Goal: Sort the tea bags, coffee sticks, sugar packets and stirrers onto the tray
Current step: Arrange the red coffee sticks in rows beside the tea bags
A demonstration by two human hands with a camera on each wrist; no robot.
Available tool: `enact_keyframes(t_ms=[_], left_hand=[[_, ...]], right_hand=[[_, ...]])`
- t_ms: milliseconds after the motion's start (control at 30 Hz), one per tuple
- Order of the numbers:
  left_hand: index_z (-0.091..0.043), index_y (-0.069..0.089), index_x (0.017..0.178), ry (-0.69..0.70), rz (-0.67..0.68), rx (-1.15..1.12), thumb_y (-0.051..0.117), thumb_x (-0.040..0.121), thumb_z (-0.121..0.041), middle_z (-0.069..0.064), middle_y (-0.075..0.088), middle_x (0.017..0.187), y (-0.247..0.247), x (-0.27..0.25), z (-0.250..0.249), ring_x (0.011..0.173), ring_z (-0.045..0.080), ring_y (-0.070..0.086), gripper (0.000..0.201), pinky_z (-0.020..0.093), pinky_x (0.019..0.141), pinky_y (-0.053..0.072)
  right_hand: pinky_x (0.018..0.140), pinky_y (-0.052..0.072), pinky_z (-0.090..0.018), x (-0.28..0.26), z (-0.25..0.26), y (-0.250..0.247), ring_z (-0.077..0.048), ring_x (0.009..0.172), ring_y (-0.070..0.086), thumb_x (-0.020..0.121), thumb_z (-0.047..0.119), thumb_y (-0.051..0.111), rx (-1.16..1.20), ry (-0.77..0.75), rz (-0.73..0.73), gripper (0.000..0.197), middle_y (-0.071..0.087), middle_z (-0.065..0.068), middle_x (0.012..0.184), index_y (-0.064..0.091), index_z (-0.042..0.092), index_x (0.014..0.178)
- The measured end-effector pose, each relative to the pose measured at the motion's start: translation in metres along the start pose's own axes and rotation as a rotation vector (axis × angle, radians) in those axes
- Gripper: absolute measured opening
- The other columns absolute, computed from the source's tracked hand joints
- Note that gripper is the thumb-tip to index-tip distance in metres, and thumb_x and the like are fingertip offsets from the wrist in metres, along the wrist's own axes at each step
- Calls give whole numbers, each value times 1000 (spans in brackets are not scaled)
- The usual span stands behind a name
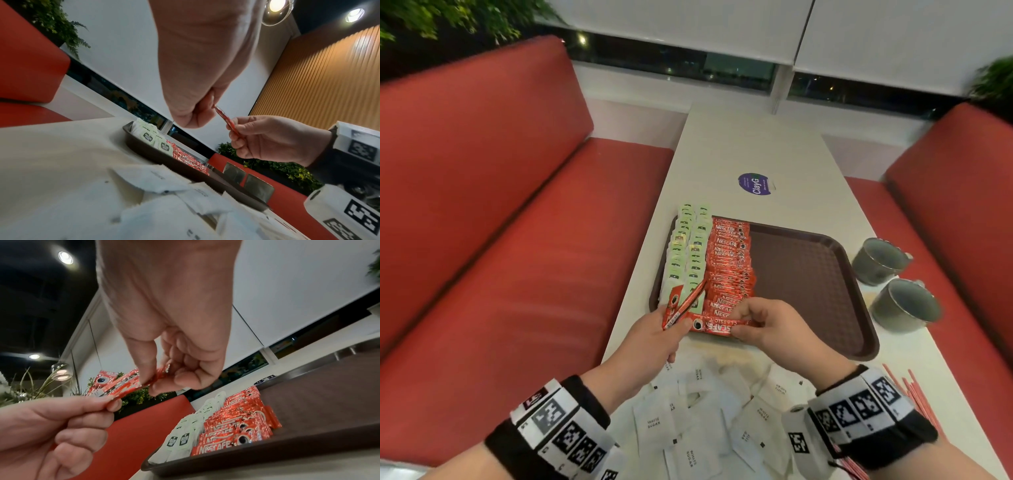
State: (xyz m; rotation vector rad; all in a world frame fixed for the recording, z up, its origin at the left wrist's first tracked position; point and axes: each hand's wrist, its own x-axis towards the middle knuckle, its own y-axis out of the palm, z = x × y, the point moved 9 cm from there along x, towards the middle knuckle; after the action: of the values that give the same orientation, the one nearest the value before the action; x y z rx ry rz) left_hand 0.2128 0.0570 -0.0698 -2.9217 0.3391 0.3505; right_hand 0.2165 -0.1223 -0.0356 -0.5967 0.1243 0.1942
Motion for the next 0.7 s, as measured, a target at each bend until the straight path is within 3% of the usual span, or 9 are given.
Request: enact_keyframes(t_ms=[100,233,333,467,533,567,633,700], left_hand=[[-27,60,102,-9,-74,-107,51,97,-25,-13,43,49,-2,0,1,52,9,39,11,31,66,39],[-23,57,118,22,-83,-258,47,99,-18,-15,43,51,4,11,-10,49,7,34,22,28,59,35],[-25,56,117,78,-76,-229,44,100,-18,-17,47,52,12,20,-27,51,6,36,21,28,57,37],[-28,55,112,97,-40,-196,44,100,-21,-14,42,51,22,23,-38,50,6,35,17,28,54,36],[-27,55,112,62,-37,-180,46,100,-27,-14,42,52,18,24,-32,51,7,35,15,30,55,36],[-24,54,113,35,-40,-182,46,100,-28,-14,42,53,15,23,-26,51,8,34,17,30,56,36],[-24,53,115,-15,-53,-185,45,100,-29,-15,41,51,6,20,-14,50,7,31,18,28,55,35],[-23,53,114,-54,-59,-162,45,100,-29,-14,35,49,-2,15,-2,48,7,29,18,26,53,35]], right_hand=[[55,48,-20,3,-14,1,-10,55,57,79,0,72,403,168,-1,14,62,-2,64,63,8,85],[53,51,-18,24,-3,7,-12,55,60,82,-8,64,781,201,66,10,63,-8,69,61,1,87],[58,54,-19,40,15,4,-14,61,61,84,-1,62,882,137,54,2,65,-8,71,61,0,85],[63,53,-24,53,26,5,-14,66,58,90,7,60,910,91,23,16,59,-5,70,58,10,74],[66,54,-28,57,28,-5,-15,66,60,93,8,57,810,42,-44,18,61,-4,71,58,11,76],[66,54,-28,58,28,-14,-14,65,62,93,9,58,651,6,-99,17,63,-4,69,58,12,76],[62,50,-25,58,24,-27,-8,59,62,92,16,61,182,-44,-164,19,66,-4,68,59,14,74],[58,48,-23,60,10,-18,-8,61,61,92,25,62,-241,-18,-65,21,67,-1,72,61,19,72]])
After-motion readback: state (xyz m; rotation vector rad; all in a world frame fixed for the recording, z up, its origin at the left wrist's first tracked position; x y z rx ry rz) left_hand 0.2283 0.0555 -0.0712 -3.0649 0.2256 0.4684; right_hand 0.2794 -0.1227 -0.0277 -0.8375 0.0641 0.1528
